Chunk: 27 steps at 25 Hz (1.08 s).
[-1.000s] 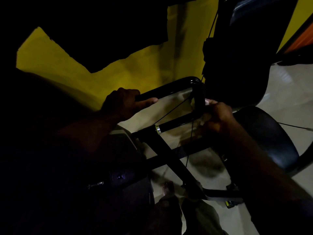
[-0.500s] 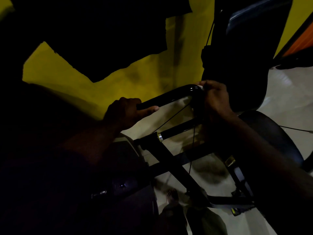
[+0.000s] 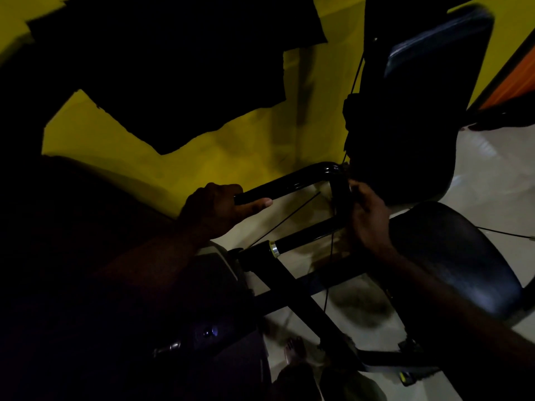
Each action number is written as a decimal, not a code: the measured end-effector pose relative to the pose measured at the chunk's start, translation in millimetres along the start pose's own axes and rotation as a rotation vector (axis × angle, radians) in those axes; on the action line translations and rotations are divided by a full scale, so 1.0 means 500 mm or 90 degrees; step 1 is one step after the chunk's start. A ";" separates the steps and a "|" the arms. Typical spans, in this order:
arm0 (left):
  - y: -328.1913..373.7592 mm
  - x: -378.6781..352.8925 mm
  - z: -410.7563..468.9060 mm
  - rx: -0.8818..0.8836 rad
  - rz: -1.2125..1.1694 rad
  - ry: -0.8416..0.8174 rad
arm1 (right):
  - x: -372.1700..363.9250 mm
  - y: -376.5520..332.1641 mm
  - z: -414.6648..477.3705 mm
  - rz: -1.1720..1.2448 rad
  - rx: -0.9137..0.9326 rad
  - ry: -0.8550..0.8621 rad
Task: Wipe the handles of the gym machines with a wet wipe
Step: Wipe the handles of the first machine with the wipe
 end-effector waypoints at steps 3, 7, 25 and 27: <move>-0.003 -0.004 0.004 0.010 -0.016 -0.005 | -0.002 -0.019 0.025 0.029 0.008 0.046; -0.001 0.000 0.000 0.004 -0.006 0.002 | -0.026 -0.128 0.045 -0.042 0.260 -0.059; -0.012 -0.010 0.006 0.012 -0.029 0.000 | 0.051 0.065 -0.013 -0.085 -0.039 0.066; -0.011 -0.009 0.006 0.013 -0.036 0.005 | 0.065 0.001 0.025 -0.108 0.111 0.092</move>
Point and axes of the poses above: each hand's wrist, its own z-axis towards the middle knuckle, its own x-axis out of the back of the hand, y = z × x, the point moved 5 cm from there along z, towards the middle knuckle, and after that the axes turned 9 degrees about y, right-handed, at the moved point
